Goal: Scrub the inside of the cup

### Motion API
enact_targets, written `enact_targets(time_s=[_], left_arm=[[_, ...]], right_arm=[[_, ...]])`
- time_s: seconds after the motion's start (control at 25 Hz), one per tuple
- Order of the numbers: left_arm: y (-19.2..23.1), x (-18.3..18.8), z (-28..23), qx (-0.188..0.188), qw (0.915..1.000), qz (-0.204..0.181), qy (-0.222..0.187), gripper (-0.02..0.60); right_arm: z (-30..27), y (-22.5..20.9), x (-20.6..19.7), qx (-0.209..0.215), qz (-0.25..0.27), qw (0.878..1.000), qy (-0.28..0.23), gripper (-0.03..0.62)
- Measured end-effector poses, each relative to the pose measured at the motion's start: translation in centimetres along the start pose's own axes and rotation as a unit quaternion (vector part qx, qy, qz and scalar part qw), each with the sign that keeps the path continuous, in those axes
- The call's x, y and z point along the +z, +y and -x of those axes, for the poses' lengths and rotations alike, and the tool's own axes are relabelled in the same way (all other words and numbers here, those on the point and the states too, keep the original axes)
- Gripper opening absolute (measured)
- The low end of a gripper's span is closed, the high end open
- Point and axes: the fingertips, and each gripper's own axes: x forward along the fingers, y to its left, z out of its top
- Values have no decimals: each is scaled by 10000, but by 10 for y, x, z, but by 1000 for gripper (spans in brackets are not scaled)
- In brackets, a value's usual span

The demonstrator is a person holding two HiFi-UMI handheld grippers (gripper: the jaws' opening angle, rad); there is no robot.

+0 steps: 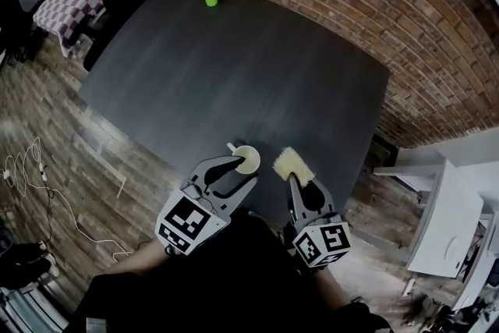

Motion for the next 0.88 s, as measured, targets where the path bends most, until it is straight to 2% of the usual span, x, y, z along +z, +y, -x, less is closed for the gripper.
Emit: enact_targets(time_s=[0.2, 0.28, 0.52, 0.72, 0.88], left_arm=[[21, -7, -11, -68, 9997, 195, 115, 155], [30, -8, -14, -158, 9997, 152, 125, 155], [55, -6, -19, -469, 9975, -517, 45, 155], [79, -32, -29, -763, 9952, -491, 353, 155], [101, -70, -26, -702, 9938, -482, 714, 155]], right_arm=[[-19, -6, 2, -74, 56, 9999, 38, 83], [-27, -10, 2, -212, 38, 9997, 70, 83], [-50, -14, 3, -595, 31, 9980, 216, 83], [-75, -12, -18, -591, 120, 9955, 726, 83], [-92, 1, -43, -436, 243, 9899, 1326, 83]])
